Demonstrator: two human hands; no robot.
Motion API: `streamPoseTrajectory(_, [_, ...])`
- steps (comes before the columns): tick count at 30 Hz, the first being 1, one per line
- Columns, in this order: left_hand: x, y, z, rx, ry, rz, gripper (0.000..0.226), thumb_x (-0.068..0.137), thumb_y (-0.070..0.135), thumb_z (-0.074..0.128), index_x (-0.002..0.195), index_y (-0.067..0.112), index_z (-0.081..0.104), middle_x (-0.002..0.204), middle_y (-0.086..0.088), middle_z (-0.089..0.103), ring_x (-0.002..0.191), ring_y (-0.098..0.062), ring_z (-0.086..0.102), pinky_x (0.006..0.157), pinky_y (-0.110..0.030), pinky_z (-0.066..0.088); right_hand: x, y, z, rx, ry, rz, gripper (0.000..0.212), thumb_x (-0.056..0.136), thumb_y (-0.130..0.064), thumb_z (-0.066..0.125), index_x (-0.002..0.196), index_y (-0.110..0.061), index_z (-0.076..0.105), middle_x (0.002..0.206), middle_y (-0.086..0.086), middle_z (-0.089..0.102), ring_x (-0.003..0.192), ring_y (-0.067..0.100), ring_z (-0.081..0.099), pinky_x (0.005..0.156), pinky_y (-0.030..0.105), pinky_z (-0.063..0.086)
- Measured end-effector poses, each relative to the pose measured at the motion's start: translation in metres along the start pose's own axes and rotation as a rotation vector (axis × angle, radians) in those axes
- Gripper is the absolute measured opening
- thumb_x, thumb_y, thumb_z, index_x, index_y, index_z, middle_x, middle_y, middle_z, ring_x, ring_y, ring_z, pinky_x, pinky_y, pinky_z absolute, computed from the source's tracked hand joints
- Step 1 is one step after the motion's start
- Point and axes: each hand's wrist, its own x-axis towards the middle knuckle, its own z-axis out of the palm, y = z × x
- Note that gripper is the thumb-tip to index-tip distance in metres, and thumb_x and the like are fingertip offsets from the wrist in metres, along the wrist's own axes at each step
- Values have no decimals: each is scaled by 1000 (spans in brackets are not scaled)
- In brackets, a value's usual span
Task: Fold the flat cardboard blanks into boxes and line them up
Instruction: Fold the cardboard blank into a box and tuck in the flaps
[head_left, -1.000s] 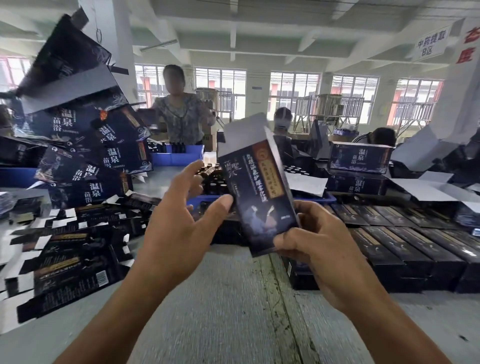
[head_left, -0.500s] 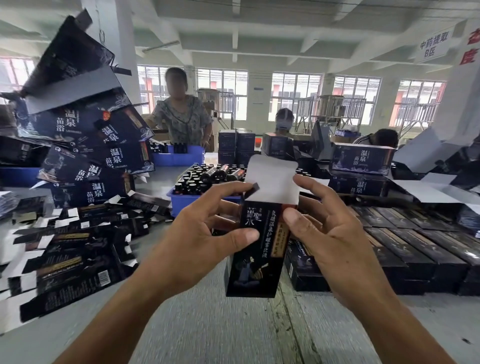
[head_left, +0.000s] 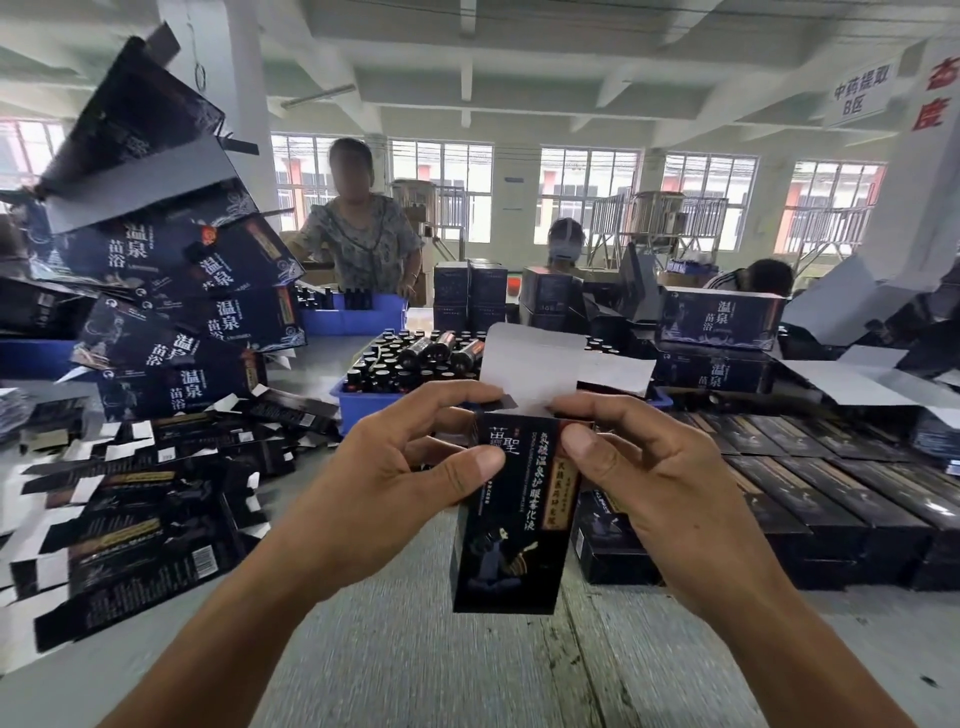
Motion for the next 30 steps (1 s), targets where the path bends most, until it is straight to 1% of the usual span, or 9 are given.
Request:
streamPoseTrajectory(3, [-1, 1, 0, 1, 7, -3, 34, 78, 40, 71, 111, 48, 66, 113, 9, 71, 97, -16, 71, 74, -24, 58, 0, -1, 2, -72, 35, -34, 29, 79, -46, 68, 107, -44, 72, 133, -29, 59, 109, 0, 66, 85, 17, 56])
streamPoseTrajectory(6, [1, 1, 0, -15, 27, -7, 34, 78, 37, 71, 110, 46, 67, 111, 9, 70, 96, -18, 71, 73, -27, 60, -1, 0, 3, -40, 37, -56, 36, 80, -42, 71, 114, -48, 61, 131, -20, 64, 110, 8, 68, 89, 33, 57])
streamPoseTrajectory(10, [1, 2, 0, -5, 7, -11, 33, 82, 35, 69, 113, 46, 66, 114, 10, 70, 99, -18, 71, 74, -28, 61, 0, -2, 0, -84, 35, -52, 48, 76, -45, 71, 118, -61, 55, 122, -26, 66, 107, -1, 66, 76, 15, 57])
streamPoseTrajectory(13, [1, 0, 0, 4, 1, -11, 34, 83, 35, 68, 114, 48, 65, 116, 12, 70, 100, -16, 72, 72, -26, 60, -1, -1, -2, -118, -8, -46, 41, 76, -51, 69, 116, -52, 64, 114, -21, 71, 106, 3, 68, 76, 17, 57])
streamPoseTrajectory(16, [1, -1, -1, 9, 6, -6, 35, 84, 34, 68, 116, 48, 65, 116, 11, 71, 100, -15, 72, 72, -26, 60, -1, 0, 0, -66, -5, -51, 32, 83, -51, 68, 114, -43, 69, 110, -14, 74, 105, 6, 69, 82, 10, 52])
streamPoseTrajectory(19, [0, -1, 0, 5, 5, -7, 36, 84, 34, 69, 117, 47, 64, 117, 12, 71, 100, -14, 72, 71, -24, 59, 1, 3, 1, -62, 42, -22, 30, 84, -53, 65, 111, -41, 71, 110, -9, 74, 107, 10, 69, 91, 32, 57])
streamPoseTrajectory(21, [0, -1, 2, -4, 4, -14, 36, 83, 33, 70, 116, 47, 63, 116, 14, 72, 100, -13, 72, 71, -24, 59, 2, 5, 0, -66, 67, 0, 33, 81, -54, 67, 110, -40, 72, 109, -8, 75, 105, 11, 70, 94, 39, 56])
streamPoseTrajectory(26, [1, 0, 4, -73, 34, -27, 37, 78, 29, 75, 109, 42, 61, 113, 8, 74, 95, -17, 74, 67, -22, 57, 3, 5, -2, -38, 90, 4, 32, 79, -50, 71, 109, -38, 74, 108, -5, 76, 104, 14, 71, 94, 44, 55])
streamPoseTrajectory(30, [1, 2, 3, -74, 52, -24, 46, 76, 28, 76, 114, 44, 58, 110, 7, 75, 93, -17, 75, 64, -20, 56, 2, 4, -3, -43, 97, -3, 31, 78, -49, 71, 106, -38, 76, 105, -6, 77, 101, 15, 72, 91, 42, 56])
